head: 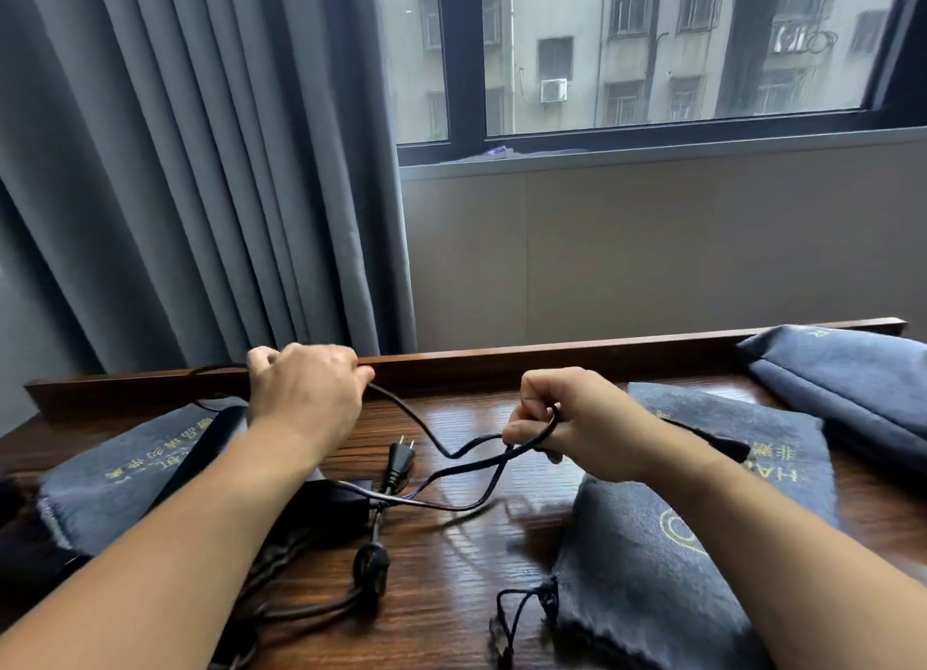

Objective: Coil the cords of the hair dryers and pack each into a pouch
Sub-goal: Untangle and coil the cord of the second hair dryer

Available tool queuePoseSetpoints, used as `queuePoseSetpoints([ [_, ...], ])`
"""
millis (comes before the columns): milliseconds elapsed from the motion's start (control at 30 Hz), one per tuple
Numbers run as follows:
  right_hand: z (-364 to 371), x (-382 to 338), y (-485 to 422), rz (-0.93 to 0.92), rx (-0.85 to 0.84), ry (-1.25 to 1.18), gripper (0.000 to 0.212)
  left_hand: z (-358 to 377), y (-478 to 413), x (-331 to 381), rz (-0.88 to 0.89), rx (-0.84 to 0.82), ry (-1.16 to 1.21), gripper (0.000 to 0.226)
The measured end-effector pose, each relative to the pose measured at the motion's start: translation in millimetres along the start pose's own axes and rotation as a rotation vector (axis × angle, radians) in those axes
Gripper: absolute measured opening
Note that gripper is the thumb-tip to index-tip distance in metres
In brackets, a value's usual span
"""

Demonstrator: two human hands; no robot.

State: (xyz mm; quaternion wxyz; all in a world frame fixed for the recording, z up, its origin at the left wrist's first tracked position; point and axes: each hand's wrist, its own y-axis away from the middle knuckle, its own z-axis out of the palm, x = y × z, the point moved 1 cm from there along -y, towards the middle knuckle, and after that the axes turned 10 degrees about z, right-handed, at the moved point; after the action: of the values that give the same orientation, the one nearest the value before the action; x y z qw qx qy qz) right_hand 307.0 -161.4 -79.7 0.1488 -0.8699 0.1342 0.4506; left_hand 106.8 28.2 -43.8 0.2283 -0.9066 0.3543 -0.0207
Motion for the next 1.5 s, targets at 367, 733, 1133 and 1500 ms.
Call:
queuePoseSetpoints([
  [367, 6, -5, 1, -0.079, 0.133, -0.057, 0.049, -13, 33, 75, 0.458, -0.389, 1.074, 0.026],
  [733, -12, 10, 3, -0.019, 0.057, 0.176, 0.05, -15, -2, 14, -0.039, 0.056, 1.189, 0.016],
  [1133, 5, -2, 3, -0.11, 0.062, 0.128, 0.047, -9, 28, 63, 0.784, 0.021, 0.416, 0.06],
  [1500, -9, 3, 6, 0.182, -0.053, -0.053, 0.047, -23, 1, 11, 0.423, 0.215, 0.785, 0.023],
])
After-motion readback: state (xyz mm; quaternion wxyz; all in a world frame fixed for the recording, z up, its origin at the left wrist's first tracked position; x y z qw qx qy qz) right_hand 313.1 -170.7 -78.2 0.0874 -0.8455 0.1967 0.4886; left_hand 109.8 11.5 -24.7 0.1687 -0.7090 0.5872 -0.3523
